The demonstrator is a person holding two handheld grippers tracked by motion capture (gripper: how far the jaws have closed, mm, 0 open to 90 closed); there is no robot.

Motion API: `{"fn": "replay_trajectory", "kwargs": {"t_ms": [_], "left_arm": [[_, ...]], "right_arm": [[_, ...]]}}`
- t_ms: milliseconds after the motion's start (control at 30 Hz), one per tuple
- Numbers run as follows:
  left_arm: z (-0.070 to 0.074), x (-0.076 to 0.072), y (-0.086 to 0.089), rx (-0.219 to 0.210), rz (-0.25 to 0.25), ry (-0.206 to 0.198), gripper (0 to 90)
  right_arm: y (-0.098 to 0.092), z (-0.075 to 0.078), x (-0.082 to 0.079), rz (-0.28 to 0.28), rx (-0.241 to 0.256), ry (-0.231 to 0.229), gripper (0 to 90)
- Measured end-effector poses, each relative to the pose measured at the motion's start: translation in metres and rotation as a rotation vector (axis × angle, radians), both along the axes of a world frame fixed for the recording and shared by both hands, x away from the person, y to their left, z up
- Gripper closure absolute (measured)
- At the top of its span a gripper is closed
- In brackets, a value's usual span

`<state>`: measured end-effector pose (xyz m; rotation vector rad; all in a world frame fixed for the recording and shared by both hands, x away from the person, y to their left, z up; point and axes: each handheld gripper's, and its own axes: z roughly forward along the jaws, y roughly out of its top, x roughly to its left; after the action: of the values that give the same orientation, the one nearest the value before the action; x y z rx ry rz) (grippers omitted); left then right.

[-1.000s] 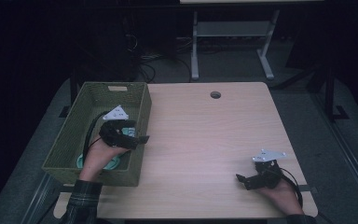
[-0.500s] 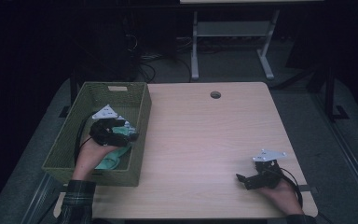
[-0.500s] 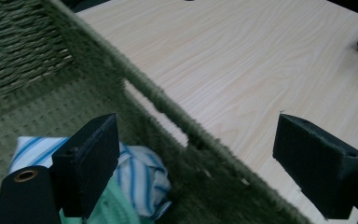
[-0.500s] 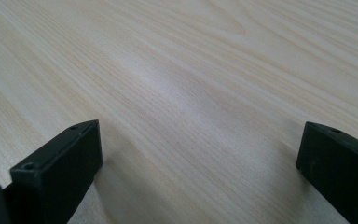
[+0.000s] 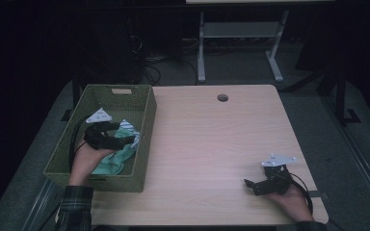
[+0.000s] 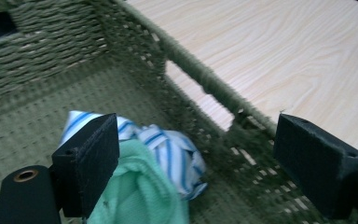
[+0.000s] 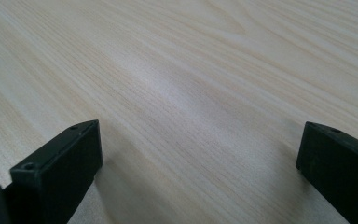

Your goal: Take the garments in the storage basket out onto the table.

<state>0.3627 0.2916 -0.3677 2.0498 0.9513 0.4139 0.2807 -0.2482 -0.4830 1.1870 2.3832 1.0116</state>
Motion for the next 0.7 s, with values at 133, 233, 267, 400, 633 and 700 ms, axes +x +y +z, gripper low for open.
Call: {"fn": "replay_trajectory", "kwargs": {"t_ms": [133, 233, 267, 400, 633, 700], "left_arm": [[0.000, 0.000, 0.008, -0.003, 0.021, -0.008, 14.0], [-0.002, 0.002, 0.014, -0.012, 0.048, -0.015, 14.0], [-0.002, 0.002, 0.014, -0.012, 0.048, -0.015, 14.0], [-0.009, 0.006, 0.020, 0.054, 0.088, -0.020, 14.0], [-0.018, 0.010, 0.022, 0.059, 0.105, 0.016, 14.0], [-0.019, 0.011, 0.023, 0.064, 0.103, 0.022, 14.0]], "right_arm": [[0.000, 0.000, 0.000, 0.000, -0.001, -0.001, 0.0], [0.000, 0.000, 0.000, 0.000, -0.002, -0.001, 0.0], [0.000, 0.000, 0.000, 0.000, -0.002, -0.001, 0.0], [0.000, 0.000, 0.000, 0.000, -0.002, -0.001, 0.0], [0.000, 0.000, 0.000, -0.001, -0.001, -0.001, 0.0], [0.000, 0.000, 0.000, -0.001, -0.001, -0.001, 0.0]]}}
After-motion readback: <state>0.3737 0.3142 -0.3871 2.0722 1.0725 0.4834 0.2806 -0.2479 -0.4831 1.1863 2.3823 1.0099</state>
